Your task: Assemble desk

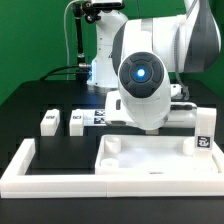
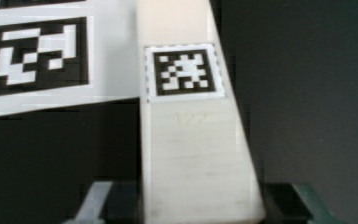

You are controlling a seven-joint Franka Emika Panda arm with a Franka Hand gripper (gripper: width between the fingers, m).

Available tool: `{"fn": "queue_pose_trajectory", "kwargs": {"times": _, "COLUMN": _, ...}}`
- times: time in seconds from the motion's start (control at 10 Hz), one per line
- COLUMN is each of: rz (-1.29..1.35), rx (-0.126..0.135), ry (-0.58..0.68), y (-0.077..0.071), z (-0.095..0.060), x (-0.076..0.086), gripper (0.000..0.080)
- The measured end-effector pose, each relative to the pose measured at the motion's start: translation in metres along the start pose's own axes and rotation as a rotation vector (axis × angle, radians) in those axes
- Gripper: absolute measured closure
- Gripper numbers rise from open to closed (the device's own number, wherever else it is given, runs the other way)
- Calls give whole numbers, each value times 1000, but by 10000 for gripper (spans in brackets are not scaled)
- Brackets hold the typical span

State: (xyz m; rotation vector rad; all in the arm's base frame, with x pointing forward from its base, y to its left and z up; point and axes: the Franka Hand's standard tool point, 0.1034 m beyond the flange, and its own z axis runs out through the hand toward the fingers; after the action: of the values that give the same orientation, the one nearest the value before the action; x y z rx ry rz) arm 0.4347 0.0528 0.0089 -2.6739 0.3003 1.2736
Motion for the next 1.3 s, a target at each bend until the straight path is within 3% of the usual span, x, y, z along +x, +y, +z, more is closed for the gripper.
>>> {"fn": "queue_pose_trajectory", "kwargs": {"times": 0.2, "rz": 0, "rx": 3, "ry": 4, "y": 0, "z": -6, "x": -1, "gripper": 509}}
{"fn": "queue_pose_trajectory", "kwargs": {"times": 0.3, "rz": -7, "rx": 5, "ry": -33, "y": 1, "z": -29, "x": -15, "gripper": 509}}
{"fn": "queue_pose_trajectory", "kwargs": {"times": 0.5, "rz": -21, "rx": 27, "ry": 31, "y": -1, "z": -86, "x": -32, "gripper": 508}}
{"fn": "queue_pose_trajectory", "kwargs": {"times": 0.6, "rz": -26, "rx": 27, "ry": 44, "y": 0, "z": -96, "x": -38, "gripper": 508}}
{"fn": "queue_pose_trajectory", "kwargs": {"times": 0.7, "rz": -22, "rx": 27, "ry": 58, "y": 1, "z": -94, "x": -31, "gripper": 508}}
{"fn": "queue_pose_trajectory", "kwargs": {"times": 0.8, "rz": -24, "rx": 27, "ry": 164, "y": -1, "z": -99, "x": -18, "gripper": 508}}
{"fn": "queue_pose_trajectory", "kwargs": {"times": 1.0, "rz": -25, "rx": 37, "ry": 256, "y": -1, "z": -105, "x": -26, "gripper": 508}}
{"fn": "queue_pose_trajectory", "kwargs": {"times": 1.2, "rz": -66, "rx": 67, "ry": 337, "y": 11, "z": -173, "x": -31, "gripper": 508}}
{"fn": "queue_pose_trajectory", "kwargs": {"times": 1.3, "rz": -88, "rx": 76, "ry": 412, "y": 21, "z": -197, "x": -24, "gripper": 508}}
